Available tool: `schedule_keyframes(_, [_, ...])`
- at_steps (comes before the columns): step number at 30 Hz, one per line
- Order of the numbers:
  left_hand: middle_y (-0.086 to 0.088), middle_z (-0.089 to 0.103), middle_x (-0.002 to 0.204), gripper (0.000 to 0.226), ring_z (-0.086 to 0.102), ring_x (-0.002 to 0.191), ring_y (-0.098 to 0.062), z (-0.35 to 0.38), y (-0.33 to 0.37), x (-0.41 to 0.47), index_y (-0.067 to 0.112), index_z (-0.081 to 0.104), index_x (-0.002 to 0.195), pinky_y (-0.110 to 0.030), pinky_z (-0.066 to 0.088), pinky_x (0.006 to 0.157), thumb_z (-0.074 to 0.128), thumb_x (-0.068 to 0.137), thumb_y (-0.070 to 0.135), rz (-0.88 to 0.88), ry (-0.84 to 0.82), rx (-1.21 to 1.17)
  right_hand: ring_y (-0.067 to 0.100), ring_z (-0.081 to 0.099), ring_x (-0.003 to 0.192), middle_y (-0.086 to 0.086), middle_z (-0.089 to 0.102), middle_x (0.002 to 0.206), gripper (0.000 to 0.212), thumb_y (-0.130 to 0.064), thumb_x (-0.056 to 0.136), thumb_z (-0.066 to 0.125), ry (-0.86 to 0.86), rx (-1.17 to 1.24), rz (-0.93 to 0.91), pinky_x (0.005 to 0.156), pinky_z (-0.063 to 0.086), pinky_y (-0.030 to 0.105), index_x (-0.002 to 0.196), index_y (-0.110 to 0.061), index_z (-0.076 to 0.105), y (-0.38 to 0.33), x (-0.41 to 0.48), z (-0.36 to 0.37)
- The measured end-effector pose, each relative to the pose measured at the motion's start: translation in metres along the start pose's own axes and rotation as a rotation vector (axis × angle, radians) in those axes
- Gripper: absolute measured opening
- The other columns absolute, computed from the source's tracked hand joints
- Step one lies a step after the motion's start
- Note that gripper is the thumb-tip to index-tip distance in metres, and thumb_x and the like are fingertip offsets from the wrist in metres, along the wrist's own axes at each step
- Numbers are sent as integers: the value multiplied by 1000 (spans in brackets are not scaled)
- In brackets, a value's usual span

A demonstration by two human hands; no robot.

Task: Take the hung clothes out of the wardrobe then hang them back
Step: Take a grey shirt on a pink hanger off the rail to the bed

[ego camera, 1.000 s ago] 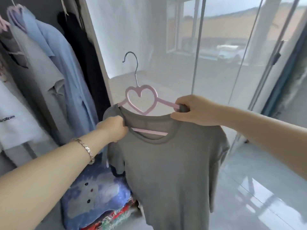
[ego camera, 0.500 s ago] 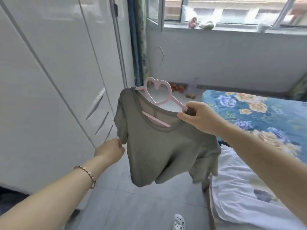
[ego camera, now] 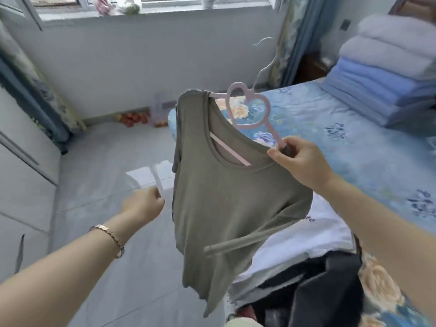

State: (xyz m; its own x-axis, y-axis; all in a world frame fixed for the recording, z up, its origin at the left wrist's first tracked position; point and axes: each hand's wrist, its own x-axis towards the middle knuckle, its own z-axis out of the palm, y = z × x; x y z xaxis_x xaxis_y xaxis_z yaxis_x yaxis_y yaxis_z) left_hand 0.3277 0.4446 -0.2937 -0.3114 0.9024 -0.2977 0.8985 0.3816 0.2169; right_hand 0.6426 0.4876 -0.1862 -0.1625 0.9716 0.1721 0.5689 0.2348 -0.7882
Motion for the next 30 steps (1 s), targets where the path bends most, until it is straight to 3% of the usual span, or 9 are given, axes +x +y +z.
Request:
schedule_keyframes(6, [-4, 71, 90, 17, 67, 87, -25, 40, 128, 62, 16, 60, 85, -33, 52, 82, 44, 84, 21, 23, -143, -56, 1, 38, 44, -10, 41, 43, 35, -12, 84, 68, 155, -8, 237, 47, 29, 10, 59, -21, 45, 147, 33, -91])
schedule_keyframes(11, [-6, 70, 85, 16, 66, 81, -27, 81, 212, 105, 17, 56, 74, -34, 54, 75, 44, 83, 20, 65, -215, -43, 1, 40, 46, 6, 36, 57, 21, -10, 82, 70, 231, -85, 427, 49, 30, 12, 71, -5, 53, 272, 50, -126])
schedule_keyframes(14, [-6, 68, 86, 16, 65, 83, -27, 109, 254, 125, 16, 57, 79, -28, 47, 67, 42, 84, 21, 79, -241, 26, 11, 40, 54, 11, 42, 64, 18, -11, 83, 69, 224, -142, 577, 50, 31, 14, 76, -5, 53, 348, 48, -122])
schedule_keyframes(17, [-7, 69, 91, 17, 64, 88, -28, 136, 290, 145, 15, 59, 85, -28, 48, 73, 43, 83, 21, 110, -282, 62, 30, 43, 66, 19, 48, 66, 21, -15, 85, 67, 238, -179, 720, 49, 29, 16, 79, 1, 55, 414, 42, -111])
schedule_keyframes(19, [-4, 70, 94, 16, 63, 91, -26, 153, 311, 157, 17, 59, 86, -29, 48, 76, 44, 85, 21, 149, -295, 83, 29, 43, 67, 26, 49, 71, 23, -16, 86, 65, 261, -190, 781, 52, 29, 22, 81, 4, 55, 447, 39, -104])
schedule_keyframes(23, [-1, 68, 91, 19, 56, 81, -22, 180, 341, 171, 17, 62, 92, -26, 37, 64, 43, 87, 19, 188, -314, 132, 25, 36, 65, 16, 41, 67, 29, -15, 88, 63, 284, -228, 844, 49, 25, 20, 81, 10, 50, 498, 39, -99])
schedule_keyframes(26, [0, 67, 90, 18, 56, 82, -22, 198, 345, 179, 19, 61, 91, -27, 38, 64, 43, 87, 19, 179, -338, 137, 25, 37, 65, 16, 41, 68, 32, -19, 89, 61, 279, -257, 869, 51, 26, 26, 81, 10, 49, 527, 44, -101])
schedule_keyframes(30, [2, 65, 87, 16, 58, 80, -21, 218, 343, 183, 21, 60, 87, -27, 41, 65, 45, 87, 21, 181, -370, 125, 27, 45, 75, 18, 52, 79, 25, -22, 89, 61, 286, -282, 940, 56, 28, 34, 86, 0, 50, 556, 49, -99])
